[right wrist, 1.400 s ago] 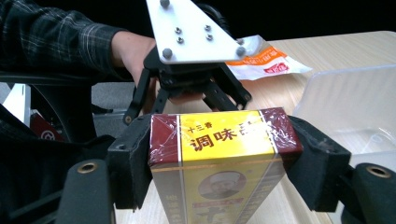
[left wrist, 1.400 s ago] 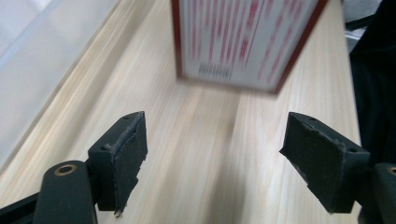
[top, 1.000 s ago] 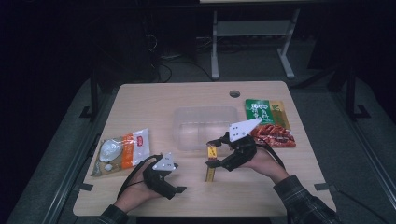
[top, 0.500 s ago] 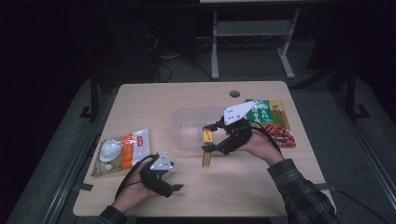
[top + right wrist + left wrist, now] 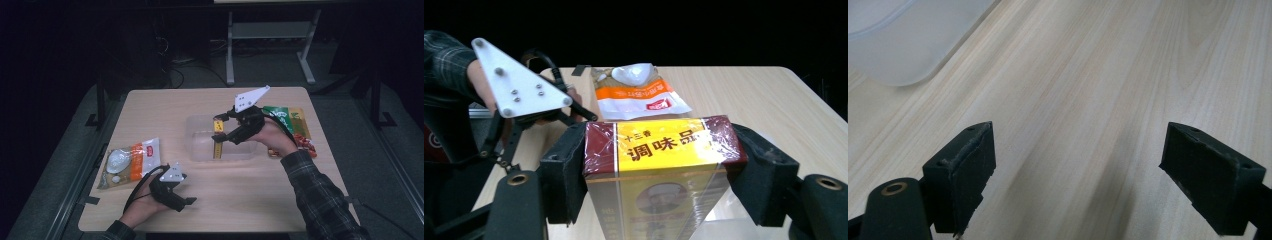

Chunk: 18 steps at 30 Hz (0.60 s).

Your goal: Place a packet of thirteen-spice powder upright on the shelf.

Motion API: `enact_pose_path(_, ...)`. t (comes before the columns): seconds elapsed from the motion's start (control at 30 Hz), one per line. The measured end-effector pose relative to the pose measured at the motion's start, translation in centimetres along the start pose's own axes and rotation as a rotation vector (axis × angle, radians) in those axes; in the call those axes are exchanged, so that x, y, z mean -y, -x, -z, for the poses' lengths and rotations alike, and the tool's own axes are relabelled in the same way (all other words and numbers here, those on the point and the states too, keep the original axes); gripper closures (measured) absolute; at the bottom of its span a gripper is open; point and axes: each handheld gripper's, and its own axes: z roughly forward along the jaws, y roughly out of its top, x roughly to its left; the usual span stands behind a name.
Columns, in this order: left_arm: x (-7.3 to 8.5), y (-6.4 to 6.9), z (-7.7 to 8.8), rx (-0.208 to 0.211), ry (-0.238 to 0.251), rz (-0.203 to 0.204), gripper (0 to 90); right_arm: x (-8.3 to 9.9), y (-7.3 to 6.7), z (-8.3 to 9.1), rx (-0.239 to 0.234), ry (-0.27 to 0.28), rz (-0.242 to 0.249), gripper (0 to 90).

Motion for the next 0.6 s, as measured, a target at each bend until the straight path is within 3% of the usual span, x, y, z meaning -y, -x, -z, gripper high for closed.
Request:
enact_pose_path(0.27,0.0,0.1,-0.1,0.02,-0.01,0.0,13.6,-0.2,2.6,-0.9,0.032,0.003,0.01,30.7)
enact_pose_path(0.6,0.1,0.0,-0.2,0.034,-0.018,-0.002,13.7,0.2,4.9,-1.6,0.036,-0.042,-0.003,30.6)
